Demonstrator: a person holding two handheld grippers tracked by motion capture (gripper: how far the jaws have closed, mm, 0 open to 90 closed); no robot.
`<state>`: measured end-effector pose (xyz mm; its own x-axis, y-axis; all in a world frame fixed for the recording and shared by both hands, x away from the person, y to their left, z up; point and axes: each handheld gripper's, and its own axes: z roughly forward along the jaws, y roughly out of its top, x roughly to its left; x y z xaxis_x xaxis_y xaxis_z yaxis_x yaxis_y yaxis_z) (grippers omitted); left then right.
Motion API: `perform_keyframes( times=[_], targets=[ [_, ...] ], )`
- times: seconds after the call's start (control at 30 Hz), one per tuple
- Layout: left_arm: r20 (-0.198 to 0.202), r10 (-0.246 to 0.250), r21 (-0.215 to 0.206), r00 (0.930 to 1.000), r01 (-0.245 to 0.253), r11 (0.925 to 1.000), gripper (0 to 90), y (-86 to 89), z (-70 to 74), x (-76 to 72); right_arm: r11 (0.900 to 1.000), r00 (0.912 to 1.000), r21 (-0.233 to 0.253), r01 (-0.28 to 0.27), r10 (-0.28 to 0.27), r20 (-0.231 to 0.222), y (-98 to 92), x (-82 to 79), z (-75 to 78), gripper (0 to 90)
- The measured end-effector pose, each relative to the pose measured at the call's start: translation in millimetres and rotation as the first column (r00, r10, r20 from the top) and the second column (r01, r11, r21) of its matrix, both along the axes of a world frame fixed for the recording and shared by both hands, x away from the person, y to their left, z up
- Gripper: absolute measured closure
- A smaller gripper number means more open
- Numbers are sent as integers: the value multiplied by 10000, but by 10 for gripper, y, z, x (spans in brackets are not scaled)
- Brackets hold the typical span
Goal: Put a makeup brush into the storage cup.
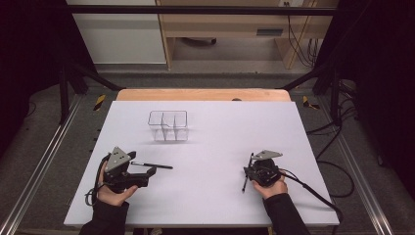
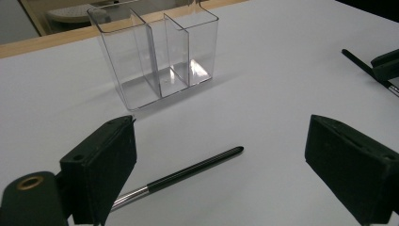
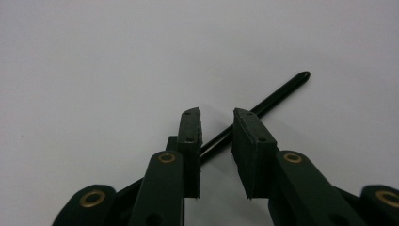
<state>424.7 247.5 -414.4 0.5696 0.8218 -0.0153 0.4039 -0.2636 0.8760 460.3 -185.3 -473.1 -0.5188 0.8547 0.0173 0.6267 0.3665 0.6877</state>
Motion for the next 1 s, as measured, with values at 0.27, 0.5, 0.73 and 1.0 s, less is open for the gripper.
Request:
perform_keyframes(
  times=[0.27,0.5,0.73,1.0],
  targets=[
    [-1,-11,2,10000,11,10000,89,-1,2,0,9988,9986,-147,472,-468,261,10,40,-40,588],
    [-23,-15,16,10000,15,10000,90,-6,-5,2,9995,9991,-56,310,-308,296,18,52,-59,639],
    [-23,-41,28,10000,41,10000,91,-9,-4,1,9999,9997,129,115,-118,196,20,49,-51,700],
    [-15,-44,31,10000,44,10000,92,-3,-1,0,9996,9996,210,-185,181,202,1,40,-24,783]
  ],
)
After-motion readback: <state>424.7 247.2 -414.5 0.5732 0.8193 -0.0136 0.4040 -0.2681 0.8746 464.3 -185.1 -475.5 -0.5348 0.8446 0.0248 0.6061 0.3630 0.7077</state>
